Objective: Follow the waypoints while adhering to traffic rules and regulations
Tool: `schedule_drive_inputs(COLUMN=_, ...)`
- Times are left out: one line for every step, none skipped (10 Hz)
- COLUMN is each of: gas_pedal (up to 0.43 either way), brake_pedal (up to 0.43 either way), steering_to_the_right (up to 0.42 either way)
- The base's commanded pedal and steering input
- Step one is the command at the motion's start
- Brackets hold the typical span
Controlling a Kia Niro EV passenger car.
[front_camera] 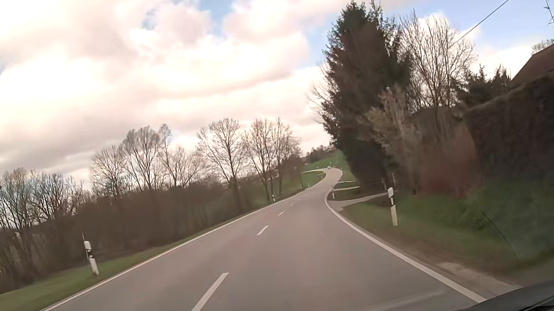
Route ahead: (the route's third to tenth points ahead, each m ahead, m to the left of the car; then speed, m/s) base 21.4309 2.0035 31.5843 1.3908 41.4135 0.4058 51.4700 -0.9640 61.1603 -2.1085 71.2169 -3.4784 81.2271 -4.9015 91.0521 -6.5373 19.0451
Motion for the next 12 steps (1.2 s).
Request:
schedule_drive_inputs(gas_pedal=0.110, brake_pedal=0.000, steering_to_the_right=0.013)
schedule_drive_inputs(gas_pedal=0.110, brake_pedal=0.000, steering_to_the_right=0.013)
schedule_drive_inputs(gas_pedal=0.110, brake_pedal=0.000, steering_to_the_right=0.012)
schedule_drive_inputs(gas_pedal=0.110, brake_pedal=0.000, steering_to_the_right=0.012)
schedule_drive_inputs(gas_pedal=0.110, brake_pedal=0.000, steering_to_the_right=0.012)
schedule_drive_inputs(gas_pedal=0.110, brake_pedal=0.000, steering_to_the_right=0.012)
schedule_drive_inputs(gas_pedal=0.110, brake_pedal=0.000, steering_to_the_right=0.013)
schedule_drive_inputs(gas_pedal=0.110, brake_pedal=0.000, steering_to_the_right=0.013)
schedule_drive_inputs(gas_pedal=0.110, brake_pedal=0.000, steering_to_the_right=0.013)
schedule_drive_inputs(gas_pedal=0.110, brake_pedal=0.000, steering_to_the_right=0.012)
schedule_drive_inputs(gas_pedal=0.110, brake_pedal=0.000, steering_to_the_right=0.012)
schedule_drive_inputs(gas_pedal=0.110, brake_pedal=0.000, steering_to_the_right=0.012)
